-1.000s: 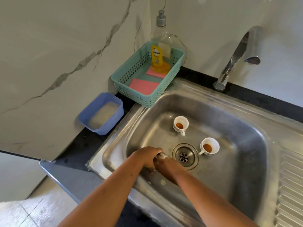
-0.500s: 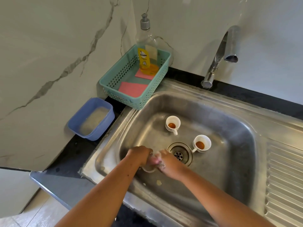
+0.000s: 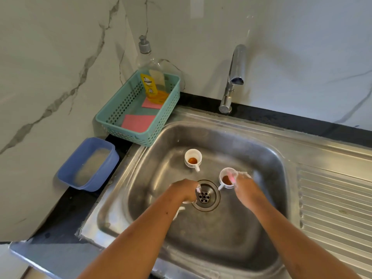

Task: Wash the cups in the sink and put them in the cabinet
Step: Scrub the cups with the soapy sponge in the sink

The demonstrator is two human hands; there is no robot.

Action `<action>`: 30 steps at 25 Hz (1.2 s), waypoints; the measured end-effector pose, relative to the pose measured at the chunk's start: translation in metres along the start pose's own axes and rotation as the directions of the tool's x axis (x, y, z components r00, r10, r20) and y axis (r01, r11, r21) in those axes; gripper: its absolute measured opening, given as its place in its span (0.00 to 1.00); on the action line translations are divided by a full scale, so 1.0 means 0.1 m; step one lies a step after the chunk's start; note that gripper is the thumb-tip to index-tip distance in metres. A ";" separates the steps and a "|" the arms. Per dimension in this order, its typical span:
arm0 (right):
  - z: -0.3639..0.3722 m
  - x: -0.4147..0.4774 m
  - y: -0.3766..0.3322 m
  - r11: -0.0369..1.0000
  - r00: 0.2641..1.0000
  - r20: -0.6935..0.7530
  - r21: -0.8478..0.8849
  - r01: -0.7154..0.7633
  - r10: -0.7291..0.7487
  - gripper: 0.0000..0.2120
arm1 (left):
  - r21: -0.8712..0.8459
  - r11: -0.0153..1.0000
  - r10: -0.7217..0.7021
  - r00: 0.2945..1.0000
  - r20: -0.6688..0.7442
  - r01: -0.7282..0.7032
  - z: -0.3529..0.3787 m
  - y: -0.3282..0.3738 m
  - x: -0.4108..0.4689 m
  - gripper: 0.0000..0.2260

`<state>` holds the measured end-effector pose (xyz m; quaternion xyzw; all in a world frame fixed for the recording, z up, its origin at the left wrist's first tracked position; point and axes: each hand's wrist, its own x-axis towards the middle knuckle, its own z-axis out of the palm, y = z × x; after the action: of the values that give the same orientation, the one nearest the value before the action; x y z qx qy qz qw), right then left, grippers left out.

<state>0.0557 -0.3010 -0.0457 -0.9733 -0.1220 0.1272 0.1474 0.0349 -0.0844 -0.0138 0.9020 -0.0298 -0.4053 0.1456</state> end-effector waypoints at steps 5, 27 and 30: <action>0.12 -0.04 -0.05 0.965 0.985 0.023 -0.196 0.174 -0.173 0.18 | -0.155 0.988 0.003 0.998 0.069 0.008 0.11 0.04 0.09 0.19; -0.62 -0.29 -0.93 0.315 0.908 0.264 0.875 -0.367 0.324 0.10 | -0.902 0.381 -0.166 0.945 -0.283 -0.204 -0.09 0.47 -0.38 0.17; -0.73 -0.36 -1.18 0.345 0.932 0.195 0.890 -0.299 0.304 0.11 | -0.923 0.282 -0.266 0.903 -0.338 -0.262 -0.17 0.49 -0.46 0.13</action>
<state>0.0191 -0.2206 0.0670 -0.7409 0.1482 0.1949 0.6254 0.0199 -0.1195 0.0437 0.6964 0.2532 -0.1312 0.6585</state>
